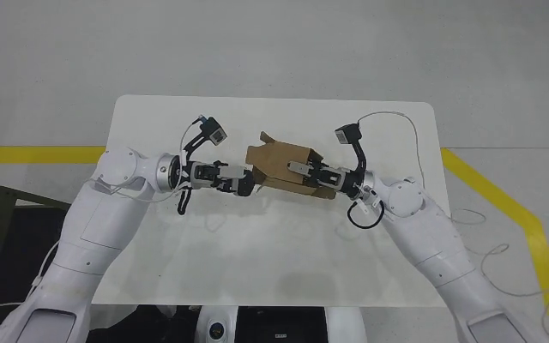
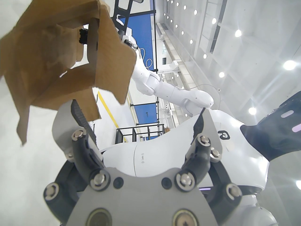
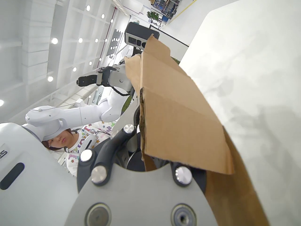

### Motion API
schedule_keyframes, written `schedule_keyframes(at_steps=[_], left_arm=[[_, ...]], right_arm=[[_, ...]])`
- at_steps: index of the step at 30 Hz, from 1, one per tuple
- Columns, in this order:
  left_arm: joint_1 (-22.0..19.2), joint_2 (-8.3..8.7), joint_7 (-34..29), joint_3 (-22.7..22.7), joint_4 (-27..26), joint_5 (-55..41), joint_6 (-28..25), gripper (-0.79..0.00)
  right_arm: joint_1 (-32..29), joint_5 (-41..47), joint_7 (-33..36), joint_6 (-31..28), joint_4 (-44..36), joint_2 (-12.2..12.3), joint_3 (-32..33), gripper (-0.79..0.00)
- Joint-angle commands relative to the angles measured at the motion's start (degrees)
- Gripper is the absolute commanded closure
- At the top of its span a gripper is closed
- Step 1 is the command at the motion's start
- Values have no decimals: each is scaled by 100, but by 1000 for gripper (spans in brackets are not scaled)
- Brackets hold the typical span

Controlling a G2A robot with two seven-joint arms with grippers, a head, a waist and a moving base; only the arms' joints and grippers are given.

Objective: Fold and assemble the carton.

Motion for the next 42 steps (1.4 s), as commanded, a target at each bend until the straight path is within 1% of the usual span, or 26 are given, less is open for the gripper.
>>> schedule_keyframes(at_steps=[1,6,9,11,16,23,30,36,42], left_arm=[[45,23,-22,-91,17,17,2,-785],[192,92,-16,-359,95,146,4,-785],[241,147,4,-480,172,609,-86,-785],[273,165,26,-523,228,733,-129,-785],[247,207,133,-540,414,1351,-270,-785],[174,208,201,-260,589,2197,-513,-785],[28,142,374,102,600,2534,-661,-785],[-127,71,475,402,554,2656,-717,-785],[-225,28,499,519,643,2479,-724,-785]], right_arm=[[-88,75,71,14,-7,29,100,0],[-312,447,551,233,-74,102,284,0],[-399,617,823,316,-134,144,410,0],[-443,661,946,362,-176,168,486,0],[-530,779,1158,484,-312,199,589,0],[-558,942,1298,463,-383,185,593,0],[-455,1084,1369,418,-372,123,466,0],[-344,1140,1366,347,-319,60,346,0],[-265,1149,1332,309,-267,-6,208,0]])
